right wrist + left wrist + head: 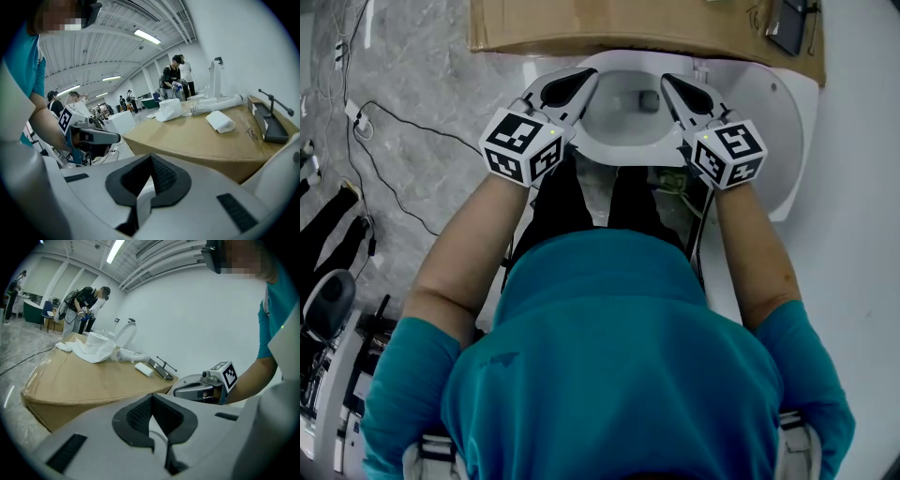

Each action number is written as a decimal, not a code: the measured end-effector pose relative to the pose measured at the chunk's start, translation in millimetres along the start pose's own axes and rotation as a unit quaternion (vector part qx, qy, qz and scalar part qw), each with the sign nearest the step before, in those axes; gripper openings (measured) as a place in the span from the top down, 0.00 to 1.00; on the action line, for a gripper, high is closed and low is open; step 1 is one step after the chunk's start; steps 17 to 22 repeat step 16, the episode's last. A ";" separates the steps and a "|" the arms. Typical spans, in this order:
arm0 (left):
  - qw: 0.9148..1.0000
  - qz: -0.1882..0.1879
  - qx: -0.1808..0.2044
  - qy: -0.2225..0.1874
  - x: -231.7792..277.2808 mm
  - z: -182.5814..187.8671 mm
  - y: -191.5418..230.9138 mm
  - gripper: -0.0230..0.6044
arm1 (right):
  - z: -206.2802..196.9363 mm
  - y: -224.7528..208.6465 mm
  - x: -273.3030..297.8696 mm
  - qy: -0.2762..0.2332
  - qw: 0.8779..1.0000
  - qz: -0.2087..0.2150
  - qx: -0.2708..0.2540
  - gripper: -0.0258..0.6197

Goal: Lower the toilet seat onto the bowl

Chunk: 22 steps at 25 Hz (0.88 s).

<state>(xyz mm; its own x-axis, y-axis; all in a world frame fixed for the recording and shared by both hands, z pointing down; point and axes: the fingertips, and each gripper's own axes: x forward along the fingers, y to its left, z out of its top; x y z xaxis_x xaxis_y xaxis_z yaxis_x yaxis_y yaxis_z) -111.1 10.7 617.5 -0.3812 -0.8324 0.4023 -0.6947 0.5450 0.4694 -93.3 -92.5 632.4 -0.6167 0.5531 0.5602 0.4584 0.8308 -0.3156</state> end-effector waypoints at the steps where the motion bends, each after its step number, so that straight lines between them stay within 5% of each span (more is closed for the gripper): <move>1: 1.000 0.001 -0.001 0.000 -0.2 -0.1 0.4 0.96 | -0.1 0.7 0.2 0.000 1.000 0.002 0.000 0.98; 22: 1.000 -0.002 0.001 -0.002 0.3 -1.2 -2.8 0.96 | -2.6 0.9 0.8 0.004 1.000 0.002 0.000 0.98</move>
